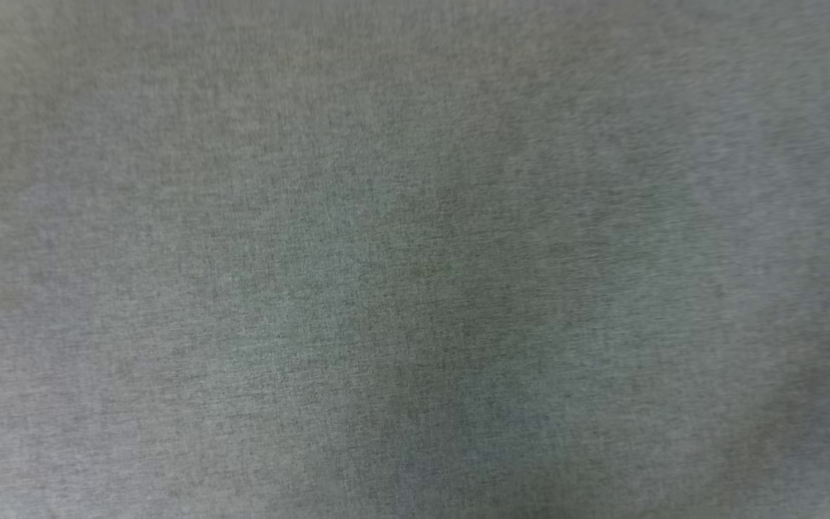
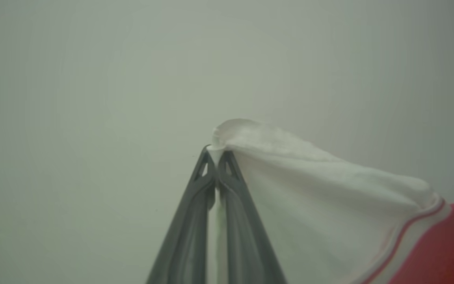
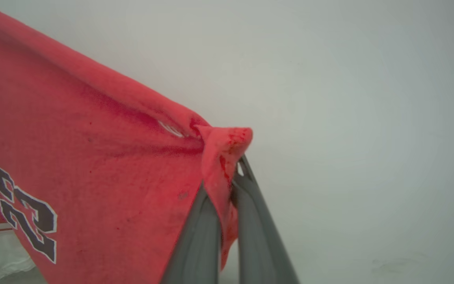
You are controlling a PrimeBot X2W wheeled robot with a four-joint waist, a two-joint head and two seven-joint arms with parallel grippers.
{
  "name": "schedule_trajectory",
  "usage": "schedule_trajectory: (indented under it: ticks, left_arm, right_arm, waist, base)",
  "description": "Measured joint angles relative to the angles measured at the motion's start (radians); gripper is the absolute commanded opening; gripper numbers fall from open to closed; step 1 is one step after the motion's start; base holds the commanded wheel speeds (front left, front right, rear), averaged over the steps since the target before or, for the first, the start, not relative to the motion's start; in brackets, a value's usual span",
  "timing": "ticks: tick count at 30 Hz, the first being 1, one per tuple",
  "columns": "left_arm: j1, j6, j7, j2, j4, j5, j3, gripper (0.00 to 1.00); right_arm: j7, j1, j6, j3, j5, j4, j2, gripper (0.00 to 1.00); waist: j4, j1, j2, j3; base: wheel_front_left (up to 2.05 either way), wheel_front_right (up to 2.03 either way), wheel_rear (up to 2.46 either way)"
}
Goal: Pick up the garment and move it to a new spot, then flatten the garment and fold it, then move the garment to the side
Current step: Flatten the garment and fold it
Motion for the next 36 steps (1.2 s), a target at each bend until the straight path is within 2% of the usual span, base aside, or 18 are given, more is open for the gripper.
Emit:
schedule_trajectory:
  ticks: [7, 11, 14, 19, 23, 26, 30, 36]
  left_arm:
    - [-0.150, -0.020, -0.115, -0.086, 0.206, 0.033, -0.017, 0.00]
    - [-0.132, -0.028, -0.179, -0.129, 0.273, 0.032, -0.039, 0.00]
    - [-0.061, -0.034, -0.214, -0.155, 0.305, 0.023, -0.051, 0.00]
    - [0.157, -0.035, -0.250, -0.181, 0.346, 0.000, -0.070, 0.00]
    - [0.368, -0.035, -0.260, -0.192, 0.326, -0.006, -0.088, 0.00]
    - [0.624, -0.030, -0.261, -0.199, 0.276, -0.039, -0.103, 0.00]
    - [0.885, -0.007, -0.261, -0.190, 0.205, -0.055, -0.139, 0.00]
    - [1.188, 0.038, -0.241, -0.133, 0.079, -0.096, -0.168, 0.00]
  right_arm:
    - [-0.157, -0.151, 0.000, 0.059, -0.056, 0.196, 0.027, 0.00]
    - [-0.214, -0.152, 0.000, 0.109, -0.039, 0.267, 0.032, 0.00]
    - [-0.254, -0.126, 0.000, 0.132, -0.025, 0.305, 0.027, 0.00]
    - [-0.323, 0.007, 0.000, 0.170, -0.006, 0.359, 0.020, 0.00]
    - [-0.346, 0.150, 0.000, 0.231, 0.002, 0.387, 0.007, 0.00]
    - [-0.370, 0.310, 0.000, 0.292, 0.022, 0.393, -0.008, 0.00]
    - [-0.384, 0.458, 0.000, 0.317, 0.071, 0.385, -0.032, 0.00]
    - [-0.388, 0.675, 0.000, 0.342, 0.143, 0.355, -0.072, 0.00]
  waist:
    - [0.025, 0.0000, 0.0000, 0.093]
    - [0.056, 0.0000, 0.0000, 0.121]
    - [0.079, 0.0000, -0.0001, 0.131]
    - [0.112, 0.0000, 0.0000, 0.110]
    - [0.124, -0.0001, 0.0000, 0.063]
    - [0.133, -0.0001, 0.0000, -0.001]
    - [0.144, -0.0003, 0.0000, -0.076]
    - [0.163, -0.0003, 0.0000, -0.195]
  base:
    - [0.00, 0.00, 0.00]
    - [0.00, 0.00, 0.00]
    - [0.00, 0.00, 0.00]
    - [0.00, 0.00, 0.00]
    - [0.00, 0.00, 0.00]
    - [0.00, 0.00, 0.00]
    - [0.00, 0.00, 0.00]
    - [0.00, 0.00, 0.00]
